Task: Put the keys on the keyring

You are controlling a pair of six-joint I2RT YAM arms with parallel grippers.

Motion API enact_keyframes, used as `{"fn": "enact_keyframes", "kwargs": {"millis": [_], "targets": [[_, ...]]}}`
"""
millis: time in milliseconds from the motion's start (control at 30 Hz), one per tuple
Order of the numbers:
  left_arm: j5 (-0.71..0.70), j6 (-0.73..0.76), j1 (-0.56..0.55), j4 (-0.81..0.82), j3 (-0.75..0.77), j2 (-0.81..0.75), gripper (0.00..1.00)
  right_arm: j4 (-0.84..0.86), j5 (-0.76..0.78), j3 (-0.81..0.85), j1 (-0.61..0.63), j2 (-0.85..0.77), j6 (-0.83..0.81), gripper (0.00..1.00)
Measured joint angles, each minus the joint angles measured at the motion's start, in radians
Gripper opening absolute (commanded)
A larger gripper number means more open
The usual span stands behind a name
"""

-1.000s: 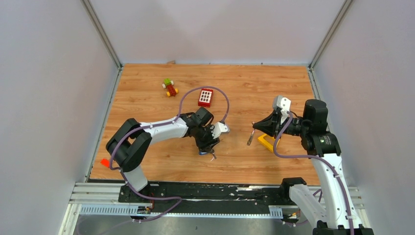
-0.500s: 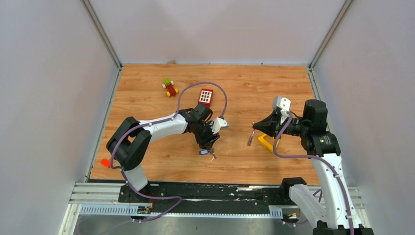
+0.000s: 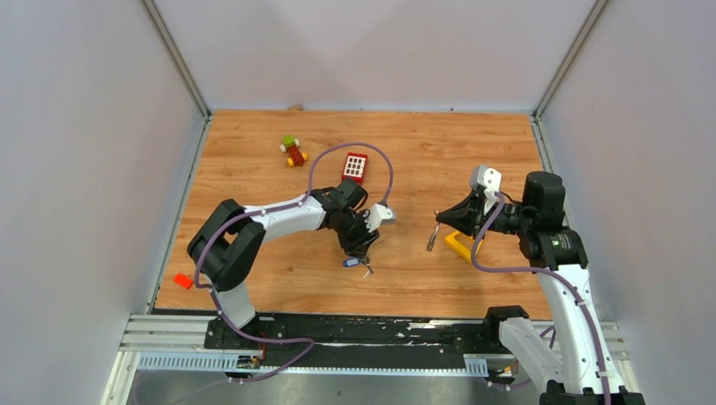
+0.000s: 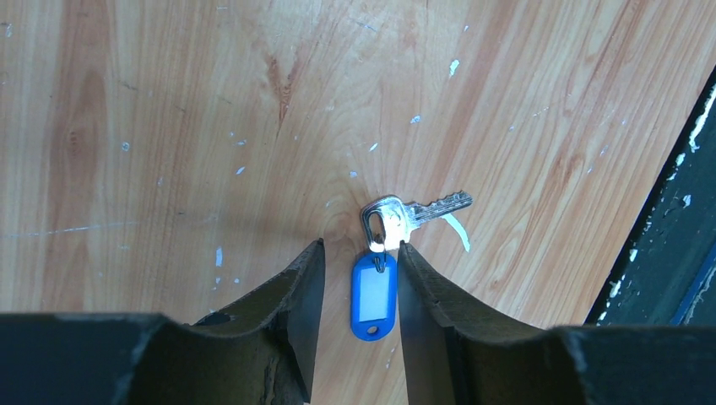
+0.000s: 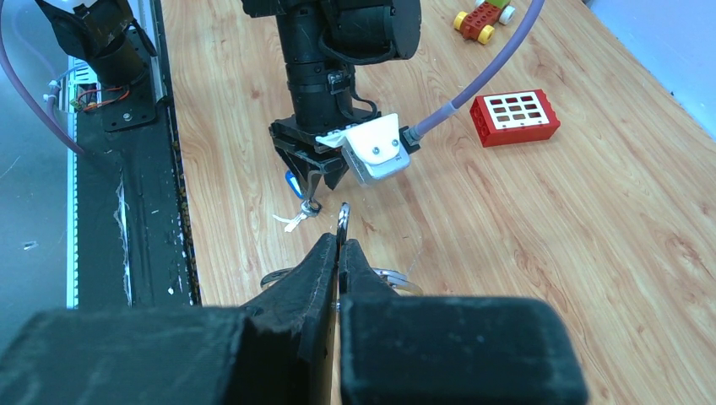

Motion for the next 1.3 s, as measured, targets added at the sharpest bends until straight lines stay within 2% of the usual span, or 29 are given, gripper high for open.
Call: {"fn": "enact_keyframes", "kwargs": {"millis": [533,1300], "targets": [[0.000,0.023,-0.002,0.010,-0.021,0.013,0.36,0.000,0.000,0.000,0.000,0.001,0.000,0.00],[0.018,0.024,-0.009,0.003,-0.021,0.016,0.13,0.001,0.000,0.000,0.004,0.003,0.000,0.00]]}}
